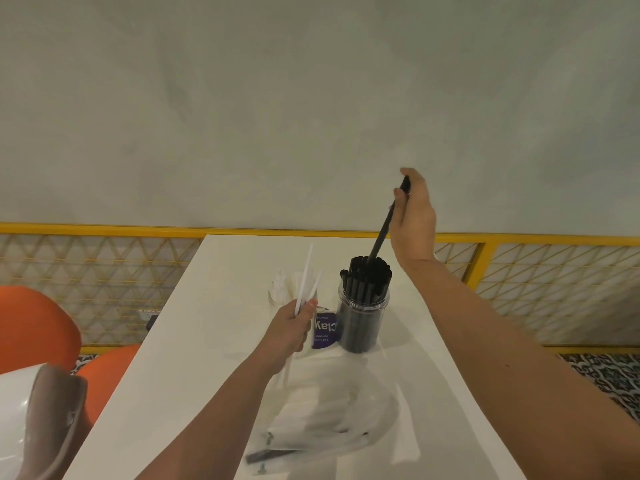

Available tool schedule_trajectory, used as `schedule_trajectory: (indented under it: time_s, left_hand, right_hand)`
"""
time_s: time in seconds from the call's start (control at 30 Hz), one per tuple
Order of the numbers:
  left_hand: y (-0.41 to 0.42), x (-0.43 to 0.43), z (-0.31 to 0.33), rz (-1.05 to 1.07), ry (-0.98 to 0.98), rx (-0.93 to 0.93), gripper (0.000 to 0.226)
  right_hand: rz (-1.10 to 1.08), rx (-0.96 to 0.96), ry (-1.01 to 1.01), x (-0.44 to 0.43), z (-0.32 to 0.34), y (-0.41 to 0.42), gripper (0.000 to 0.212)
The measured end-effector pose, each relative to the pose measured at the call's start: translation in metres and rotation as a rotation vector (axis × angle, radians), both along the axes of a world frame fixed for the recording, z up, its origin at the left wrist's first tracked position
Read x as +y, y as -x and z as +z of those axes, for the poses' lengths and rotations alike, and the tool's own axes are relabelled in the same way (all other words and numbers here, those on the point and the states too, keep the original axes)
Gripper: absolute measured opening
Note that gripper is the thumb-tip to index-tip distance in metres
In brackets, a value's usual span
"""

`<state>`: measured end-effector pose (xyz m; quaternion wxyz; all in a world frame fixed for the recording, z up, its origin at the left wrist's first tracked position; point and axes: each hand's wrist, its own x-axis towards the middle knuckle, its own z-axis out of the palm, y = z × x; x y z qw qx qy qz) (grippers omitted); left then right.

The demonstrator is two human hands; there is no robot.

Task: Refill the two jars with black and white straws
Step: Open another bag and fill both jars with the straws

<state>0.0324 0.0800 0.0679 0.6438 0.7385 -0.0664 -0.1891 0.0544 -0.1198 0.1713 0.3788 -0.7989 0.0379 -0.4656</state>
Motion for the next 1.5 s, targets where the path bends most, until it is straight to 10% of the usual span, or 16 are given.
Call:
schedule_trajectory:
  time_s: [0.4, 0.57, 0.7, 0.8, 1.2, 1.5]
  left_hand:
    - [-0.003, 0.006, 0.001, 0.008, 0.042, -0.017, 0.037]
    - [-0.004, 0.003, 0.004, 0.016, 0.065, -0.038, 0.035]
    - [-0.006, -0.003, 0.011, -0.001, 0.076, -0.081, 0.019]
    - [-0.008, -0.005, 0.015, -0.072, 0.023, -0.099, 0.012]
    - [-0.052, 0.023, 0.026, 0.066, -0.049, -0.254, 0.069]
    - [-0.068, 0.033, -0.017, 0.019, -0.234, -0.064, 0.105]
  right_hand:
    - [0.011, 0.805, 0.443, -0.007, -0.083, -0.004, 0.028]
    - [0.141, 0.48, 0.165, 0.023, -0.061, 0.0, 0.028]
    - [0.604, 0.82, -0.356, 0.071, -0.037, 0.009, 0.058]
    - [0.802, 0.86, -0.638, 0.084, -0.034, 0.009, 0.028]
    - [0.622, 0.334, -0.674, 0.088, -0.018, -0.021, 0.024]
    - [0.511, 0.408, -0.537, 0.096, -0.049, -0.039, 0.018]
